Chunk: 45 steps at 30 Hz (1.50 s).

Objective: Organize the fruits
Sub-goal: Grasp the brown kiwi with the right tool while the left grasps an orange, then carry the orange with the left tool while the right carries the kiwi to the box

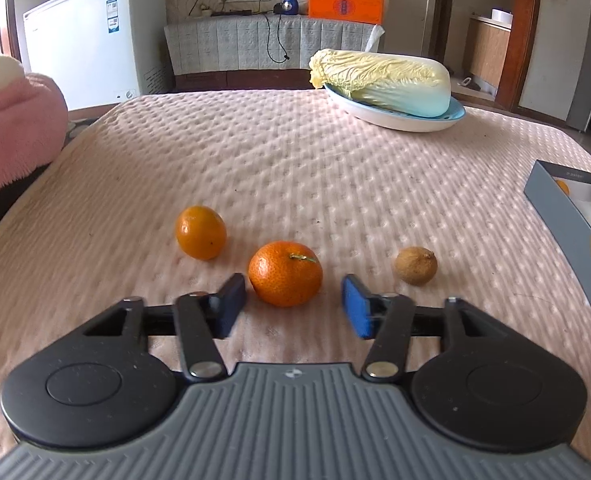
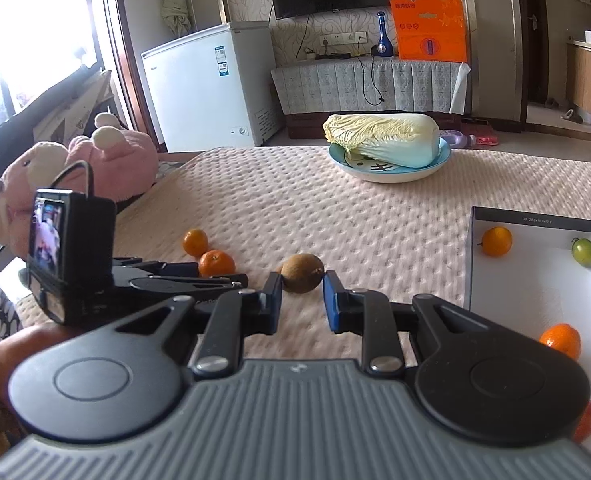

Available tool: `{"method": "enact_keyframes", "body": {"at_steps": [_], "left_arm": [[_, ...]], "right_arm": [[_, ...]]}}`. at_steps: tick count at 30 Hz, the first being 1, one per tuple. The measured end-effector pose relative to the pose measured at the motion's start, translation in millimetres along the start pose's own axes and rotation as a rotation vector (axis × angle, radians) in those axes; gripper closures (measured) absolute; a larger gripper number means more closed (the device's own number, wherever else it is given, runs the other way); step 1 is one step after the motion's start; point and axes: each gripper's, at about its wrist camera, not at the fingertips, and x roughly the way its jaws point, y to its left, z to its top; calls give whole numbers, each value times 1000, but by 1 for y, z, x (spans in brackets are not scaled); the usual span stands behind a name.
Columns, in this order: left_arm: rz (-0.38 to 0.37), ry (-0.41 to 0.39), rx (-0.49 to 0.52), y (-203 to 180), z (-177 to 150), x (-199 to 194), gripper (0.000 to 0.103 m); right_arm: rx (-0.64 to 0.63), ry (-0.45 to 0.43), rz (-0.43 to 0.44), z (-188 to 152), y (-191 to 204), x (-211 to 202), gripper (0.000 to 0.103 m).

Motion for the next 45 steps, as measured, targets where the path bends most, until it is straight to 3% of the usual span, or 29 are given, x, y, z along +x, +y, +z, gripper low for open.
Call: {"method": "enact_keyframes", "body": {"at_steps": [2,8,18,35,45], "left_arm": [[12,-7,2,0,0,0,60],[14,-1,8,1,0,-1,63],[26,-23,-3,-12,-3,-32,63],[4,-90,-21,-37,-34,-131,63],[-8,-84,11,-52,-44,-141,63]], "right_arm": [[3,-3,0,1,-2,-2,78],[8,-10,0,1,-7,-8,78],[13,1,9,-1,-5,-8,78],[43,-20,4,-21,12,-46,78],[38,-35,-11,-32,4,-69,78]]}}
